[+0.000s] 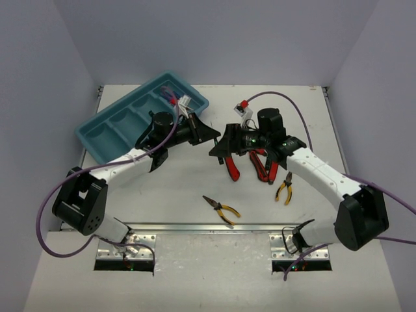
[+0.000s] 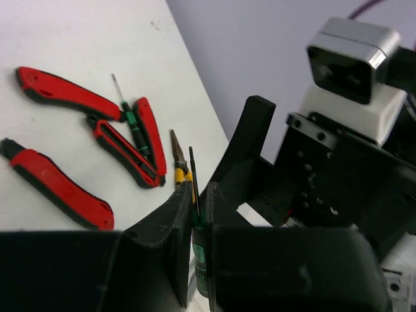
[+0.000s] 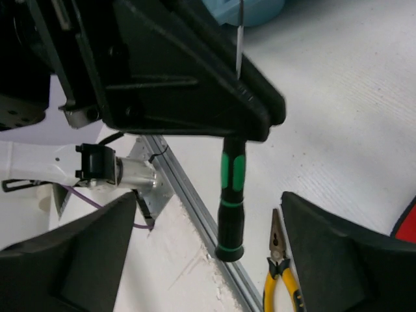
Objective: Sort the tools into containers
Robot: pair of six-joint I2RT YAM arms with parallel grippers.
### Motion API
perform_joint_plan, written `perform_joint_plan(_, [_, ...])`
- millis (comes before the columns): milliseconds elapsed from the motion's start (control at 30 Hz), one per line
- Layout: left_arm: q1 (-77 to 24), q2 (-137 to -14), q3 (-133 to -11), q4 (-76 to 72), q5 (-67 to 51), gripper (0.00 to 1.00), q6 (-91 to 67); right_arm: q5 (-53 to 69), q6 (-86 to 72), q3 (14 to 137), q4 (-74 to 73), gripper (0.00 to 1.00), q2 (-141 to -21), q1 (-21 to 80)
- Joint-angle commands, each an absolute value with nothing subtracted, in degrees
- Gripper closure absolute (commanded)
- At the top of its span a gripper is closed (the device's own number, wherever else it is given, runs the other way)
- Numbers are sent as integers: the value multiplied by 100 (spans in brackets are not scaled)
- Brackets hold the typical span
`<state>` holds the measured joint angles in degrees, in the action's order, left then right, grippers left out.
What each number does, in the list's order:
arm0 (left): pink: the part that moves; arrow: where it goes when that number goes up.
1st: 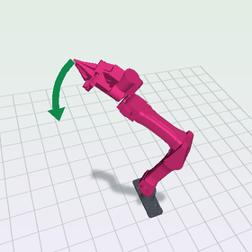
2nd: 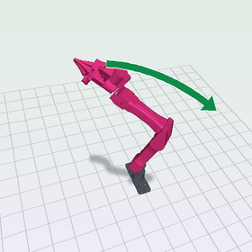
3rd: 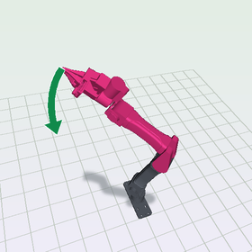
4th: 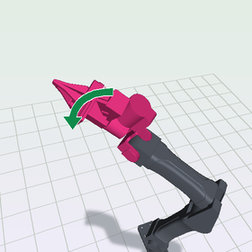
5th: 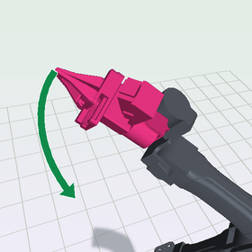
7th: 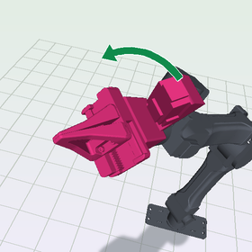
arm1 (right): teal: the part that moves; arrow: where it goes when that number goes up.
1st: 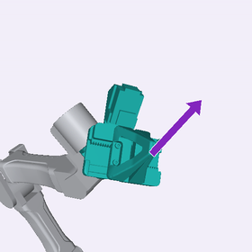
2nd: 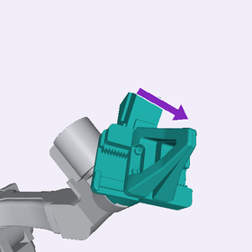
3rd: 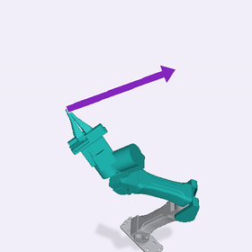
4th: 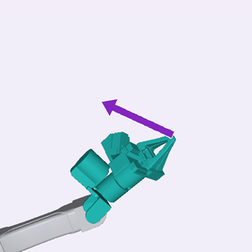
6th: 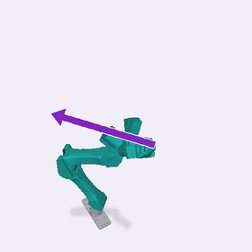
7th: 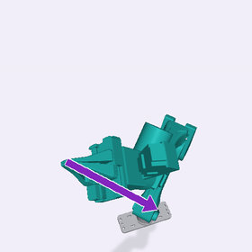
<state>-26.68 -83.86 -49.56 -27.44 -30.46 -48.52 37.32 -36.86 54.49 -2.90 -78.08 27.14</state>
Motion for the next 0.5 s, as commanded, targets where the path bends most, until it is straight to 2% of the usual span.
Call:
perform_joint_plan(0, [-2508, -8516, -5794, -938, -1543, 100, -4319, 2589, -3525, 5836, -904, 1, -7577, 2681])
perform_joint_plan(33, [-2366, -8553, -5984, -720, -1300, 100, -4276, 2319, -3522, 5853, -1233, 1, -7537, 2668])
perform_joint_plan(100, [-1794, -8760, -6335, 411, 33, 100, -4321, 827, -3490, 5934, -1972, 1, -7302, 2589])
perform_joint_plan(200, [-1115, -9052, -6574, 674, 476, 100, -4448, -22, -3324, 5884, -2456, 1, -7017, 2531])
perform_joint_plan(467, [-256, -10918, -8887, 1860, 1508, 98, -4343, -792, -2935, 5871, -3076, 1, -7072, 2311])
